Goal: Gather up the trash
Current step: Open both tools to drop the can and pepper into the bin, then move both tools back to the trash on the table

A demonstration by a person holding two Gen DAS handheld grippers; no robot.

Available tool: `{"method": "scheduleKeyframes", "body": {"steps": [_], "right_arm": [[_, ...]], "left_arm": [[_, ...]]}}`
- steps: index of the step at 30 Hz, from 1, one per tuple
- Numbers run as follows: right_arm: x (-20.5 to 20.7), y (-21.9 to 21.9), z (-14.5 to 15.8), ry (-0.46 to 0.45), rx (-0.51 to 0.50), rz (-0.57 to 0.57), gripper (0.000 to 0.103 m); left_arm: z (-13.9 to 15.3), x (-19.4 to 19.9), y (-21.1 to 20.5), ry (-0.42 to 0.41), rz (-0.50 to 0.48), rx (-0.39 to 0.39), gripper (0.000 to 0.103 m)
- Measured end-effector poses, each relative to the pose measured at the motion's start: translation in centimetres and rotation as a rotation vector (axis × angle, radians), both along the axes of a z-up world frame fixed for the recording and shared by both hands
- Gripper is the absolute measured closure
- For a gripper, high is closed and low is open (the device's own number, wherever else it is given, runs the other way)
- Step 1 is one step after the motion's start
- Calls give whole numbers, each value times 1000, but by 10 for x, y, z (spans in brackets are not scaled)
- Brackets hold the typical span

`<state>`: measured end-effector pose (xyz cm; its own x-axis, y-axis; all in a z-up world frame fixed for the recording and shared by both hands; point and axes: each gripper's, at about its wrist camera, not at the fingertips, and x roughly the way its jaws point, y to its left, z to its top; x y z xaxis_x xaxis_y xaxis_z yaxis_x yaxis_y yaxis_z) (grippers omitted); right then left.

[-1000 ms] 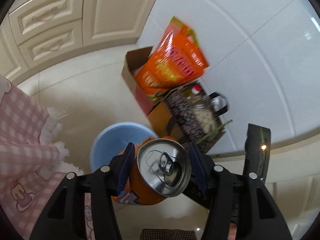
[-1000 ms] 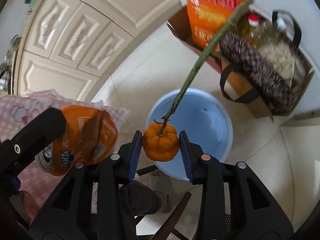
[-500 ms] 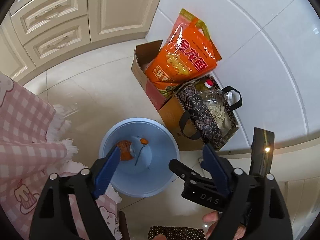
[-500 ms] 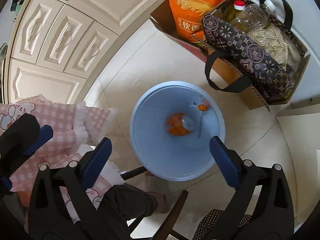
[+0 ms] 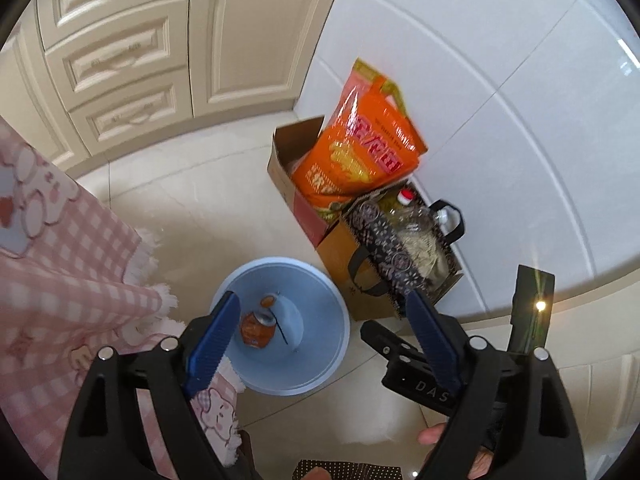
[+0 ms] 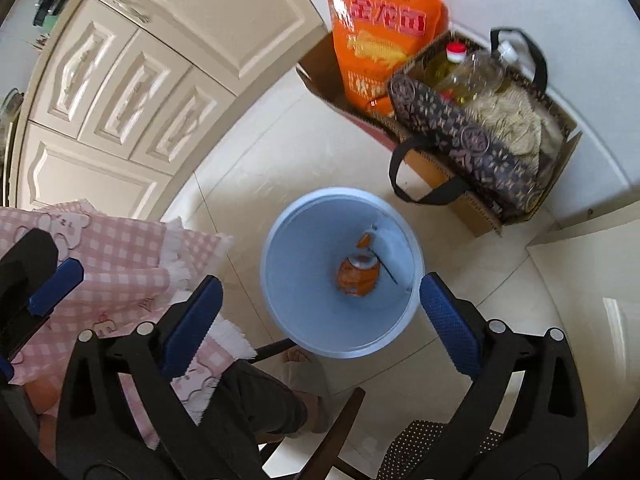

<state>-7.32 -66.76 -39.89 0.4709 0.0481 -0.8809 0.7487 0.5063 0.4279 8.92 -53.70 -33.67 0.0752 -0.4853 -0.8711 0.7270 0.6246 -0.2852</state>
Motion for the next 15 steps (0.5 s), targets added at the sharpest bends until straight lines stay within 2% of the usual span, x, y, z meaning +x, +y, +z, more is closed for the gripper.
{"method": "scheduleKeyframes", "body": {"steps": [9,15], "right_arm": [[7,19,84,-99,-123,18,6],[20,48,156,-183,-235,62,6]], "left_arm": [[83,-13,44,-134,14,-108,20],[143,-16,92,-220,53,-201,20]]}}
